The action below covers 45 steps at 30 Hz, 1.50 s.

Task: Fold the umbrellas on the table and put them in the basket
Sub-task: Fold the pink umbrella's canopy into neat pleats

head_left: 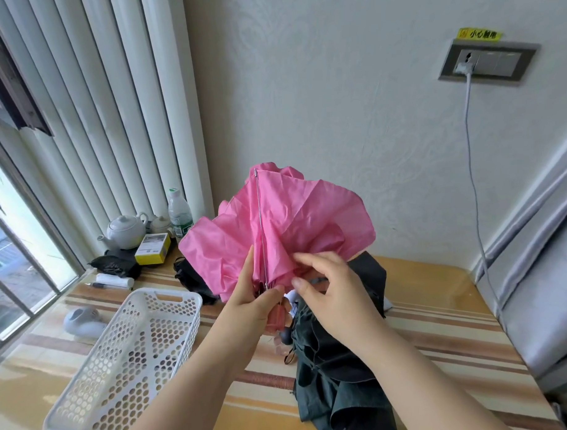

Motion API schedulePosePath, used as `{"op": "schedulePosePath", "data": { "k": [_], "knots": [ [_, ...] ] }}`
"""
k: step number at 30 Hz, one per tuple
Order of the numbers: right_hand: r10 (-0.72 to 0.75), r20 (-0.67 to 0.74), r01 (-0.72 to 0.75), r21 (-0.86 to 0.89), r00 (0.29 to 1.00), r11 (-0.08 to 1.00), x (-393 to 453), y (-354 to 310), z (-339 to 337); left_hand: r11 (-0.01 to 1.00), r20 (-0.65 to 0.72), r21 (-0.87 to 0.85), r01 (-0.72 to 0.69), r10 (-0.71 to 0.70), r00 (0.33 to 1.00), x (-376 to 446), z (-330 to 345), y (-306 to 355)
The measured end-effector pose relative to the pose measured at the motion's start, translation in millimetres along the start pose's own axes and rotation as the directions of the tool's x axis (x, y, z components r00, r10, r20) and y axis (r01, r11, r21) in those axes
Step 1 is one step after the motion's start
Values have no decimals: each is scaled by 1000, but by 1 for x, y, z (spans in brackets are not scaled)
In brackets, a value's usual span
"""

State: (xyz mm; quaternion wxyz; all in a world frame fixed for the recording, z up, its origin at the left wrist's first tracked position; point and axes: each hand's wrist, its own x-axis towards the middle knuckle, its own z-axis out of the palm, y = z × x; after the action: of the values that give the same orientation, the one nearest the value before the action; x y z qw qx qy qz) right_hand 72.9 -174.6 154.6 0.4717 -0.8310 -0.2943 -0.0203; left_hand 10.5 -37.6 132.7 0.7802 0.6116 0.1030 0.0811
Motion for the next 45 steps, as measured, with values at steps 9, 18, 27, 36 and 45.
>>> {"op": "schedulePosePath", "data": {
  "k": [9, 18, 27, 36, 45],
  "knots": [
    [-155, -8, 155, -48, 988, 987, 1, -12, -3, 993, -56, -10, -114, 113, 992, 1, 11, 5],
    [513, -166, -495, 140, 842, 857, 41, 19, -65, 982, -3, 185, -41, 43, 999, -9, -18, 8],
    [195, 418, -441, 644, 887, 625, 59, 19, -94, 982, -67, 188, 24, -11, 998, -14, -38, 0],
    [197, 182, -266, 547, 963, 794, 58, 17, -95, 981, -149, 189, 36, -8, 989, -8, -56, 1],
    [-109, 247, 214, -452, 963, 866, 43, -18, -90, 974, -178, 221, 53, -14, 984, -6, -52, 9]
  ]
}}
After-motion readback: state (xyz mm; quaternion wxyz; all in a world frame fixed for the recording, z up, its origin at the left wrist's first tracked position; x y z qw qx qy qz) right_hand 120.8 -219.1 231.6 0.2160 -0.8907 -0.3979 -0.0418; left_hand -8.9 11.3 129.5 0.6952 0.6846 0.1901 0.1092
